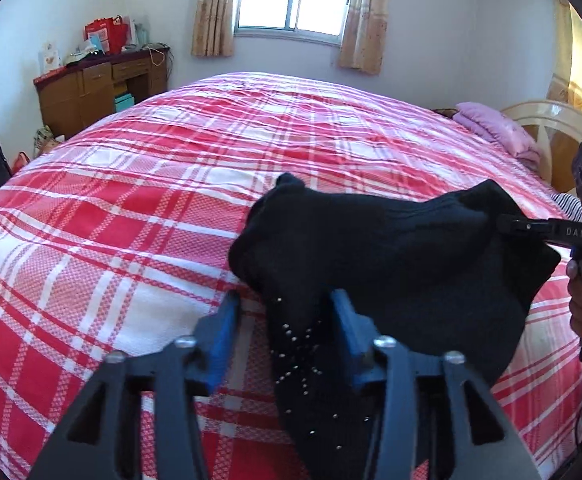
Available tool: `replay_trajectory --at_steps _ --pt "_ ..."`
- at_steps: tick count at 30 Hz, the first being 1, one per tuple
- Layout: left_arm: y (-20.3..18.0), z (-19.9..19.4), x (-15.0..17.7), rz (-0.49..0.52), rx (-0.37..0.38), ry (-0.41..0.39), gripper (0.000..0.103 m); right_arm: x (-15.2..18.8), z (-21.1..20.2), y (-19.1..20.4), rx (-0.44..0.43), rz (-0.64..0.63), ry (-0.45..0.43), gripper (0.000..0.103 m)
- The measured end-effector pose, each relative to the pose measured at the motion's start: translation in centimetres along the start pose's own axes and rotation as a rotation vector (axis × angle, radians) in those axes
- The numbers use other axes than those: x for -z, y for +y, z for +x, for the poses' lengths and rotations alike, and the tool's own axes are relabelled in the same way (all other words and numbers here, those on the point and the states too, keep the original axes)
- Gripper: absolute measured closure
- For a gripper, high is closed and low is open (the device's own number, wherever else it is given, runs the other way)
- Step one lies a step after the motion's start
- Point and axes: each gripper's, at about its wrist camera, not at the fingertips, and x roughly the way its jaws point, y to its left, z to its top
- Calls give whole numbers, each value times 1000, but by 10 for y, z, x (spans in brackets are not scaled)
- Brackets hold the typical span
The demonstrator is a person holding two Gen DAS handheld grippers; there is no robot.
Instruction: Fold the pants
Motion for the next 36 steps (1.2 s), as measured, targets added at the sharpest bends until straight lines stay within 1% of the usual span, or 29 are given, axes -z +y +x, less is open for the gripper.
replay_trajectory --at_steps 1,2,6,11,15,18,23,27,29,31,35,36 --pt "0 0 0 -1 -5 0 44 0 0 -3 -1 21 5 71" --pt "0 -1 0 -2 -10 -3 43 1 2 -7 0 43 11 69" --pt "1 -1 1 1 -26 -7 37 3 4 -14 8 57 20 65" --pt "3 1 3 -8 -26 -8 35 6 0 -25 4 86 13 60" --pt "3 0 3 -12 -30 -7 33 7 -4 -30 11 97 3 59" --pt "4 -3 3 -15 -41 -3 31 9 -13 -32 51 110 -16 52" --pt "5 -12 6 7 -72 10 31 17 -48 -35 157 99 -60 51" --pt "6 -22 9 25 -107 23 30 26 -80 -38 179 76 -78 51" --pt "4 -30 9 34 -121 22 30 34 -100 -39 181 73 -92 47" --pt "2 -38 8 40 -122 18 30 42 -116 -39 185 75 -103 44" --pt "-8 -59 5 51 -107 -10 30 60 -152 -35 198 79 -123 40" --pt "-13 -65 4 56 -104 -20 27 64 -161 -32 199 74 -131 39"
